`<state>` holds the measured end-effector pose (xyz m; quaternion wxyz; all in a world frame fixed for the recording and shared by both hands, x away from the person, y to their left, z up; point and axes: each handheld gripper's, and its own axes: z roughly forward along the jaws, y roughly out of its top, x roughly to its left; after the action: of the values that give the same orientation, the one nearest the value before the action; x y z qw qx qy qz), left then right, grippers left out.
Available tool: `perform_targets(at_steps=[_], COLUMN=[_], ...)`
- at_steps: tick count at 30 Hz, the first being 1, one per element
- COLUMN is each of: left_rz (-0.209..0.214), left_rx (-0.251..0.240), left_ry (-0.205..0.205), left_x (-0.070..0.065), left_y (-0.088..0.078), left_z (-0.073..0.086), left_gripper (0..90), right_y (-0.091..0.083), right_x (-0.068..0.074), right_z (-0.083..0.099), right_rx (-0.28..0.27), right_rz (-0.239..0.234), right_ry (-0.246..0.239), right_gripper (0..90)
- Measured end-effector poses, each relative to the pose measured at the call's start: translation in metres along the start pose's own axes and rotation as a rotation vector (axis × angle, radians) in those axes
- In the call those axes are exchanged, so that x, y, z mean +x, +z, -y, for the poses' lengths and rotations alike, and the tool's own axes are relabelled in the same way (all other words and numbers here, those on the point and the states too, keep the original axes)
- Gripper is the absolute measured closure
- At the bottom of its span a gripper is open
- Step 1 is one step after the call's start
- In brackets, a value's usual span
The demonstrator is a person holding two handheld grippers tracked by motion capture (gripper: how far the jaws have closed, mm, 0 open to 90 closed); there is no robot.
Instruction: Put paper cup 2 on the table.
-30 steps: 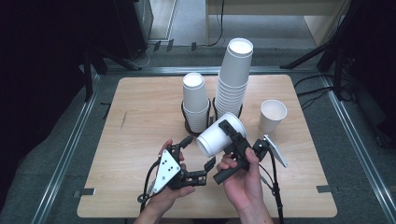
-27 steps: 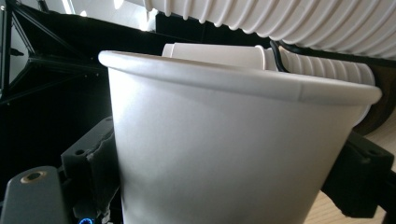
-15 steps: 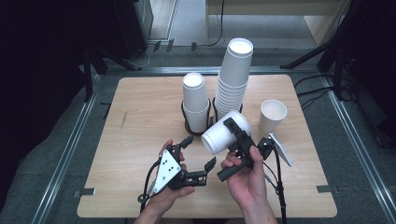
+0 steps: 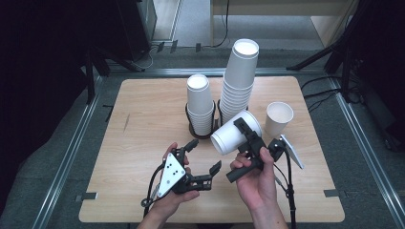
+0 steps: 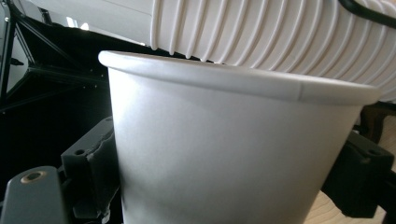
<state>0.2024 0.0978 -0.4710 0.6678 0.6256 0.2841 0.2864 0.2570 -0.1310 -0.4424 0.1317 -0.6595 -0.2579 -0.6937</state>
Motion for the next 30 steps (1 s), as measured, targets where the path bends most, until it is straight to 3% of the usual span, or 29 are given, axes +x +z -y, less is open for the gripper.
perform_targets(at_steps=[15,30], left_rz=[0.000,0.000], left_rx=[0.002,0.009], left_ry=[-0.002,-0.002], left_x=[0.0006,0.0003], left_y=[0.0001,0.0007], left_z=[0.0002,0.0010], left_gripper=[9.6,9.7], right_y=[-0.0025,-0.0076], right_x=[0.0008,0.0054], right_z=[0.0002,0.0033], right_rx=[-0.041,-0.092], right_rz=[0.015,0.042], right_ry=[-0.096,-0.267], right_gripper=[12.4,12.5])
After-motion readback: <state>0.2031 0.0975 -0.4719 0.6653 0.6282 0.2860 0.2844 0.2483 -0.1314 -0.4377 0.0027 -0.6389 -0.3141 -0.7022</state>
